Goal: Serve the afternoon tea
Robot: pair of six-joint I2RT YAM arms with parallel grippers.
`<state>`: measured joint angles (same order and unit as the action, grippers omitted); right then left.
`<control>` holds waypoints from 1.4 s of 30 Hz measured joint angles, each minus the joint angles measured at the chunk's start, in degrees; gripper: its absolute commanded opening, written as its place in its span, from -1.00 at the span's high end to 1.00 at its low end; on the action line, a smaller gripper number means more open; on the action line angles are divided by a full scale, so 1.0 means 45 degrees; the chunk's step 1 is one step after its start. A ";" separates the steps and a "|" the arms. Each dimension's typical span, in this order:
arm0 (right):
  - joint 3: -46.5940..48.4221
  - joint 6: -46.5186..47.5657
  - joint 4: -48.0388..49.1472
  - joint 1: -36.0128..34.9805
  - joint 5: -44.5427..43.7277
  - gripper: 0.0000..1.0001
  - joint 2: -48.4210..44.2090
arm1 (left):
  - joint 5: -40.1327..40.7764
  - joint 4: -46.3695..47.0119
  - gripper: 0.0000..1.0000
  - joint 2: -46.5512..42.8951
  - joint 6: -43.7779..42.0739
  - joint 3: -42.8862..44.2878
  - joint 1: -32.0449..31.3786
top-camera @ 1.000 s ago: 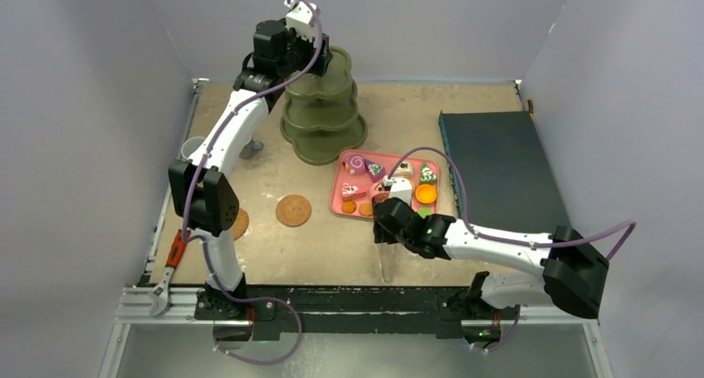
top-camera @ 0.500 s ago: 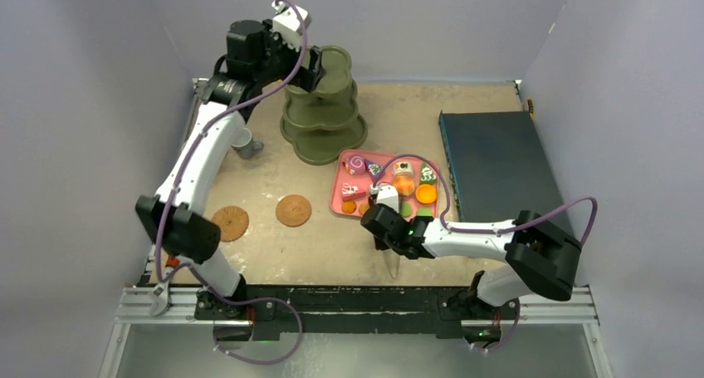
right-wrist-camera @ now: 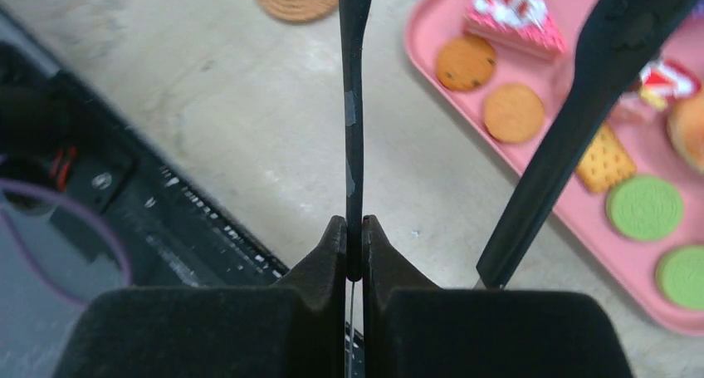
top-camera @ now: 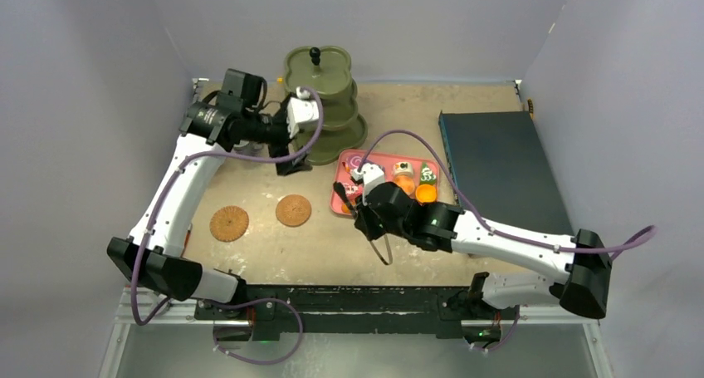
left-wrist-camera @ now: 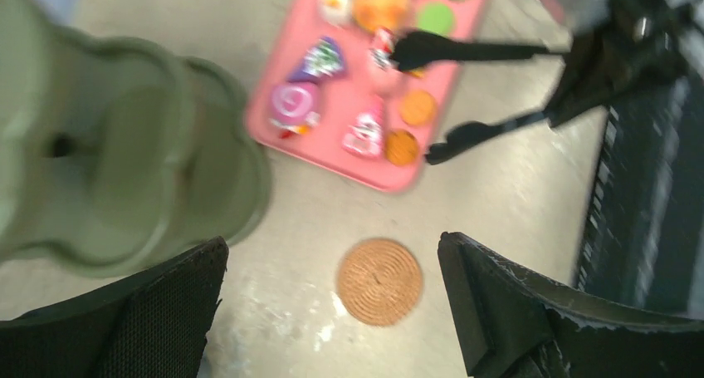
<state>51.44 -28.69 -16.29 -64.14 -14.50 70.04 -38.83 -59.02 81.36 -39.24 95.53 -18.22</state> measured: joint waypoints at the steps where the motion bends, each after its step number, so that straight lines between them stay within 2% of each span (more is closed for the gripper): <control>1: 0.0262 0.0311 -0.0117 0.0000 0.0311 1.00 -0.0097 | -0.0228 -0.0709 -0.93 -0.0029 -0.0699 -0.0180 -0.0068; 8: 0.2079 0.2652 -0.0520 0.0000 0.2419 1.00 -0.0097 | -0.1209 -0.3526 -0.73 -0.1049 -0.3531 -0.1069 -0.0996; 19: 0.4575 0.5294 -0.1525 -0.0015 0.4435 1.00 0.1370 | -0.1938 -0.4833 -0.60 -0.1972 -0.4187 -0.1064 -0.1132; 23: 0.5314 0.5931 -0.1953 -0.0015 0.4658 1.00 0.1462 | -0.1933 -0.4935 -0.46 -0.2123 -0.4187 -0.1064 -0.1224; 25: 0.5659 0.6227 -0.2161 -0.0015 0.4809 1.00 0.1472 | -0.1943 -0.4998 -0.34 -0.2176 -0.4182 -0.1064 -0.1243; 31: 0.6212 0.7009 -0.2565 -0.0015 0.5236 1.00 0.1511 | -0.1943 -0.5090 0.31 -0.2166 -0.4124 -0.1010 -0.1273; 36: 0.6470 0.7451 -0.2924 0.0034 0.5377 1.00 0.1520 | -0.2074 -0.5294 0.67 -0.2030 -0.4085 -0.0612 -0.1462; 37: 0.6577 0.7529 -0.3041 0.0044 0.5362 1.00 0.1520 | -0.2123 -0.5343 0.81 -0.2021 -0.4080 -0.0544 -0.1506; 38: 0.6654 0.7592 -0.3128 0.0053 0.5348 0.92 0.1525 | -0.2171 -0.5391 0.94 -0.2016 -0.4075 -0.0505 -0.1549; 39: 0.6722 0.7698 -0.3220 0.0068 0.5348 0.75 0.1535 | -0.2225 -0.5484 1.00 -0.2016 -0.4065 -0.0481 -0.1588; 42: 0.6883 0.7961 -0.3458 0.0068 0.5353 0.11 0.1651 | -0.2302 -0.5717 1.00 -0.2011 -0.4085 -0.0481 -0.1710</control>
<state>82.41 7.14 -31.86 -63.83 9.58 77.47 -49.19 -84.75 72.31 -57.63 93.36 -25.91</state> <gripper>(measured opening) 0.207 0.099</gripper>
